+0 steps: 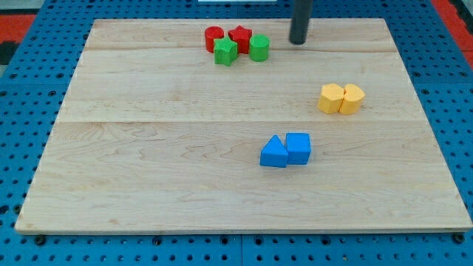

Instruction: Push the group of blocks left a bit

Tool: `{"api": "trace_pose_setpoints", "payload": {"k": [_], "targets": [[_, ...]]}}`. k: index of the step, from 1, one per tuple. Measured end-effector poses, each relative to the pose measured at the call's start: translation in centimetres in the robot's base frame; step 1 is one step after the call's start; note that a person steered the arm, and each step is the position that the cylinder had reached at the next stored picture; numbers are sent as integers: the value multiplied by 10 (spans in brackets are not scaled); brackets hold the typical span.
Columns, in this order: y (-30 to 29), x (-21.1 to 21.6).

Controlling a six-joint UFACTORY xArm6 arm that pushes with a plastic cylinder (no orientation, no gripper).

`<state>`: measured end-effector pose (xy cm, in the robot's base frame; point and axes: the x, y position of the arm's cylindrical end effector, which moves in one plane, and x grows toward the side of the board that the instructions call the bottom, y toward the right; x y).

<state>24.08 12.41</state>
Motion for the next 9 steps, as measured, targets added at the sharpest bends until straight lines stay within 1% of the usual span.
{"api": "trace_pose_setpoints", "payload": {"k": [1,2,3,4,5,6,7,8,9], "targets": [[-35,13],[-40,33],[-58,41],[-90,35],[-69,-13],[-90,-26],[-102,-25],[-107,-32],[-96,-39]]}}
